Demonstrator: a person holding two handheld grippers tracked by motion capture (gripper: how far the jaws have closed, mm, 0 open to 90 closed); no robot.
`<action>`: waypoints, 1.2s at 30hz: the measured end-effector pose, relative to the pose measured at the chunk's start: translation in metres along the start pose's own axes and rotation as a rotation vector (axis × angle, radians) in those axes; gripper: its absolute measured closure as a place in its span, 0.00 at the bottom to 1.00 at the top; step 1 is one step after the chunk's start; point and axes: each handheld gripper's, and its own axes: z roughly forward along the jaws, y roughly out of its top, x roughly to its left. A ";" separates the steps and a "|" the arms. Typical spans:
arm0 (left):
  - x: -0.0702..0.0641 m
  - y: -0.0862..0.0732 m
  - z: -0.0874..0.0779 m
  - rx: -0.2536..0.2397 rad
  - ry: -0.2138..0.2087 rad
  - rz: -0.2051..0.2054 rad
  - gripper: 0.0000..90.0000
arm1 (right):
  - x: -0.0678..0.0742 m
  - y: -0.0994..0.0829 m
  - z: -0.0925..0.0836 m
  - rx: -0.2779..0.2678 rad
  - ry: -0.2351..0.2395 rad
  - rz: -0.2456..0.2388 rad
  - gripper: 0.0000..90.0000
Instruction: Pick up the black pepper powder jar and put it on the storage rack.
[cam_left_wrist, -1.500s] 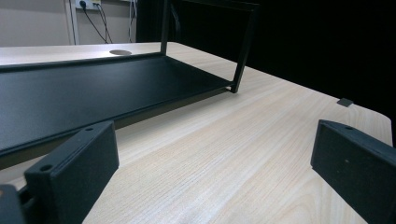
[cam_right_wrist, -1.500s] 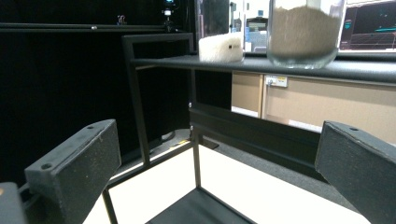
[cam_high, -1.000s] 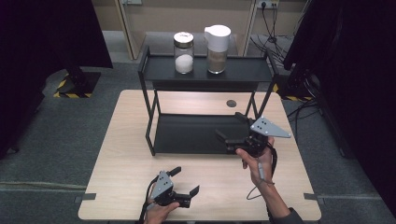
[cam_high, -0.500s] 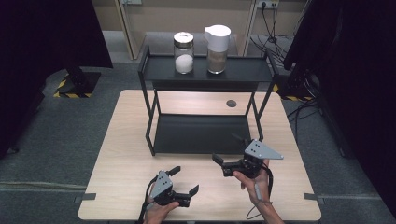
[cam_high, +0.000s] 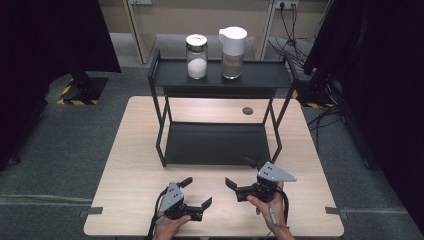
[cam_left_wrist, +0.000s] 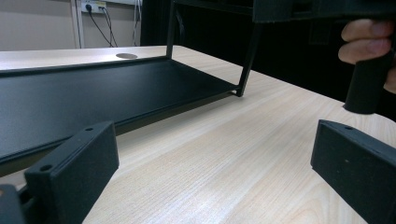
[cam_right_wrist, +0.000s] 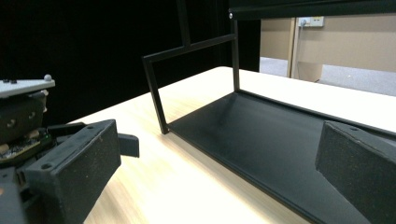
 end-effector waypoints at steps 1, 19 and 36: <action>0.000 0.000 0.000 0.000 0.001 0.000 0.00 | 0.000 -0.001 0.000 0.000 0.000 0.000 0.01; 0.001 0.001 0.000 -0.009 0.010 0.000 0.00 | 0.007 -0.026 -0.002 0.047 0.016 0.010 0.01; 0.003 0.001 -0.001 -0.015 0.017 -0.003 0.00 | 0.008 -0.037 -0.002 0.075 0.029 0.029 0.01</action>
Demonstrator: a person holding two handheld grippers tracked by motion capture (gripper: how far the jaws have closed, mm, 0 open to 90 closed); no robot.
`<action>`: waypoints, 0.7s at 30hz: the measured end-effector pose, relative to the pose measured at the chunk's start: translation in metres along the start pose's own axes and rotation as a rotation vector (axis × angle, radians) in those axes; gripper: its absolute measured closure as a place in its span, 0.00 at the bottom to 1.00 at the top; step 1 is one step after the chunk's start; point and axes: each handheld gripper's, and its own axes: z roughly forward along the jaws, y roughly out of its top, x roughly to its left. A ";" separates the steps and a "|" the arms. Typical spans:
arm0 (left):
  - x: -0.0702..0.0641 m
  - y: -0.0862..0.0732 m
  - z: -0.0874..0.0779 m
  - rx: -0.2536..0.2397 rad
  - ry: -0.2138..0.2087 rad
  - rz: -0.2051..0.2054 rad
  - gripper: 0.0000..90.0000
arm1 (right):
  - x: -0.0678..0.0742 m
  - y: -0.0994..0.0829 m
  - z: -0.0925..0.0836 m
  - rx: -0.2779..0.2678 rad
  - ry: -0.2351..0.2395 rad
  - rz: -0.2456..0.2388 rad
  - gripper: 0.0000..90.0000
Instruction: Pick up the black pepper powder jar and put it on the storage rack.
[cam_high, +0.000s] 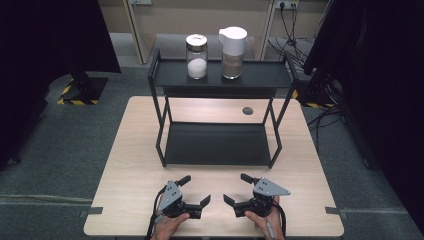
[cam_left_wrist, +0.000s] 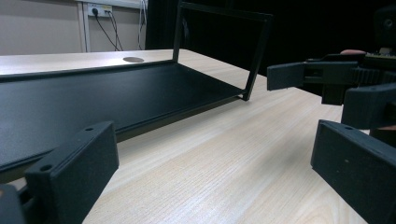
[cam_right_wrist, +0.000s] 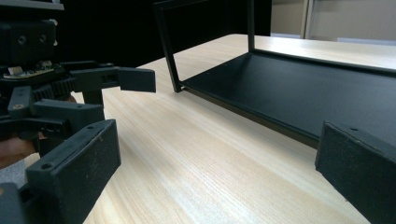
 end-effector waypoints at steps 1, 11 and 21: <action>0.000 0.000 0.000 -0.002 0.000 0.000 0.00 | 0.000 0.000 0.000 0.002 0.001 0.001 0.01; 0.000 0.000 -0.001 -0.004 0.001 0.002 0.00 | 0.002 -0.003 -0.002 0.002 -0.014 0.002 0.01; 0.000 0.000 0.000 -0.003 0.003 0.001 0.00 | 0.001 -0.006 -0.005 -0.006 -0.032 0.012 0.01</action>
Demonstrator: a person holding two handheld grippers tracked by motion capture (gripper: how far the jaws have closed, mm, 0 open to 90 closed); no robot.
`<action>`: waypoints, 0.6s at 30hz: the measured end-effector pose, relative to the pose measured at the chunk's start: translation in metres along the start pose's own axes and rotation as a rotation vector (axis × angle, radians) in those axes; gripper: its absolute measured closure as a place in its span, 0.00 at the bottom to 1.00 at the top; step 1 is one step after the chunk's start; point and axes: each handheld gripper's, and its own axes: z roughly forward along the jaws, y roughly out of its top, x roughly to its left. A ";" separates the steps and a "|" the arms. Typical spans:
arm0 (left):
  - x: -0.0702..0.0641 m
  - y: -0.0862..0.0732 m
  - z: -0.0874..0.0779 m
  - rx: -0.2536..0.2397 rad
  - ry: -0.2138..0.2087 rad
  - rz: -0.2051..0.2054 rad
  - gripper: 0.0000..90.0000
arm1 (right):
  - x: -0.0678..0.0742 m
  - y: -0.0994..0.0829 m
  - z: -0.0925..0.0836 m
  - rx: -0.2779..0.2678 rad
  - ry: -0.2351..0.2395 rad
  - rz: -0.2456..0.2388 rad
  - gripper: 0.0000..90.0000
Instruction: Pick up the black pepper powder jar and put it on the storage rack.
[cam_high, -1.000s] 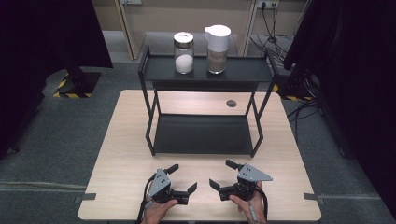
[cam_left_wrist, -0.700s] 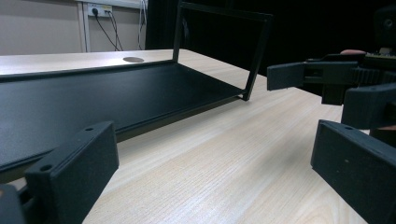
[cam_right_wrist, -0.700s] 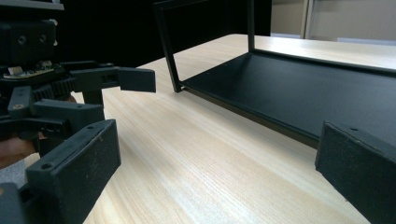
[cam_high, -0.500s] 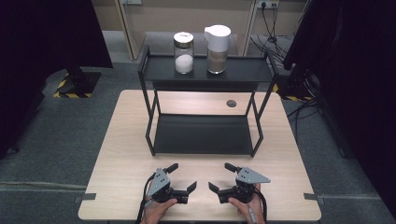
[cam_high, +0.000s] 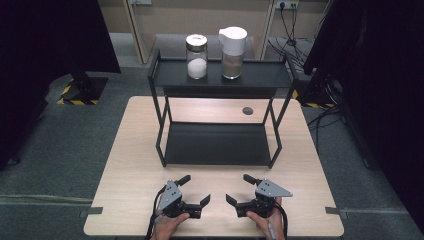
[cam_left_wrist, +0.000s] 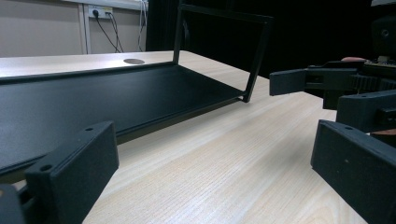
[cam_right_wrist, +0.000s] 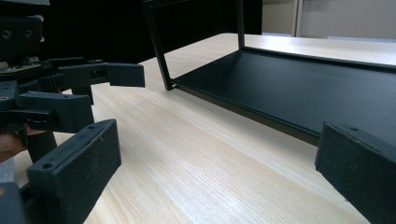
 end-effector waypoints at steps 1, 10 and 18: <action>0.000 0.000 0.000 0.000 0.001 0.001 0.00 | 0.000 0.000 0.000 -0.001 -0.001 0.001 0.01; 0.000 0.000 0.000 0.000 0.000 0.001 0.00 | 0.000 -0.001 -0.002 -0.005 -0.008 0.005 0.01; -0.001 0.000 0.000 -0.001 0.001 0.001 0.00 | 0.000 -0.002 -0.002 -0.003 -0.014 0.007 0.01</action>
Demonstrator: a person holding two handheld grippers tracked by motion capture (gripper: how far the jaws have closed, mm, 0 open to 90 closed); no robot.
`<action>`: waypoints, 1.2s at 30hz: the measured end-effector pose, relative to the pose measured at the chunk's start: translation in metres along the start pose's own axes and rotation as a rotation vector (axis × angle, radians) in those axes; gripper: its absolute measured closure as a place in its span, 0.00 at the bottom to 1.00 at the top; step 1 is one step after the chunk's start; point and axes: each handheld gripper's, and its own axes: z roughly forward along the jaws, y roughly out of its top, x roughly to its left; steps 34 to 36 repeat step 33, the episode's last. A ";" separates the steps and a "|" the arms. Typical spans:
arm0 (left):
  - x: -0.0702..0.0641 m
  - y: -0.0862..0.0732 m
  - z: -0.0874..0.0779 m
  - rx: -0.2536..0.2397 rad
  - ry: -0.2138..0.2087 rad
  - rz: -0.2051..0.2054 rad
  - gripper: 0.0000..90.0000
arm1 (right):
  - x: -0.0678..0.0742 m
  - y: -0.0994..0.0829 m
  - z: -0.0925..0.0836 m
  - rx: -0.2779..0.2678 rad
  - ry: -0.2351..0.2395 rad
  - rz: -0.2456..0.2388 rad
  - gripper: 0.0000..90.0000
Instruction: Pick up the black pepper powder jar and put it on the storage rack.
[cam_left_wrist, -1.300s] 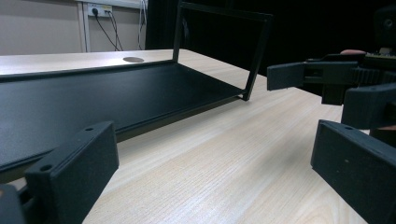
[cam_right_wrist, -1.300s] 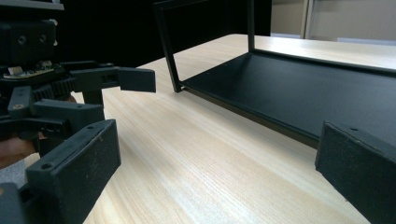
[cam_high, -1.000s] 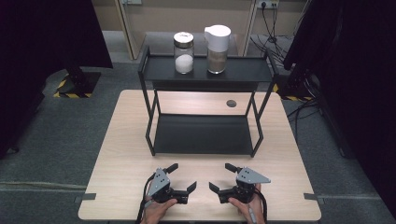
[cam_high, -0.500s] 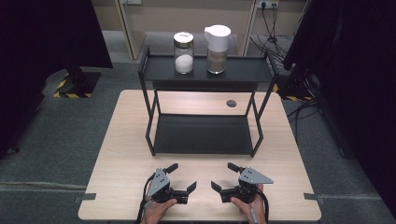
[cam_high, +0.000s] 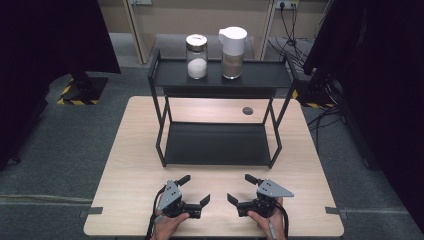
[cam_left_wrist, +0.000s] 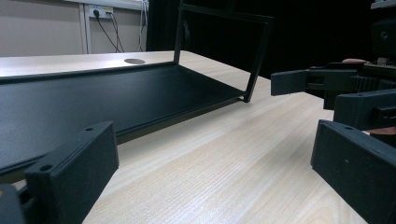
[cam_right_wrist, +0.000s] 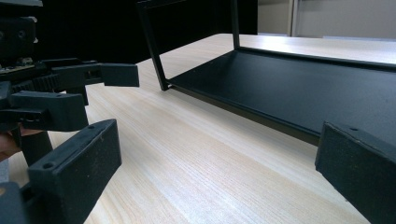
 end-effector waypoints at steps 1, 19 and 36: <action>0.000 0.000 0.000 0.000 0.000 0.000 0.00 | 0.000 0.000 0.000 -0.002 -0.001 0.000 0.01; 0.000 -0.001 0.000 -0.003 0.000 0.001 0.00 | 0.000 -0.003 -0.003 -0.011 -0.006 0.006 0.01; 0.001 -0.001 -0.001 -0.007 0.006 -0.002 0.00 | -0.001 -0.003 -0.005 -0.018 -0.009 0.008 0.01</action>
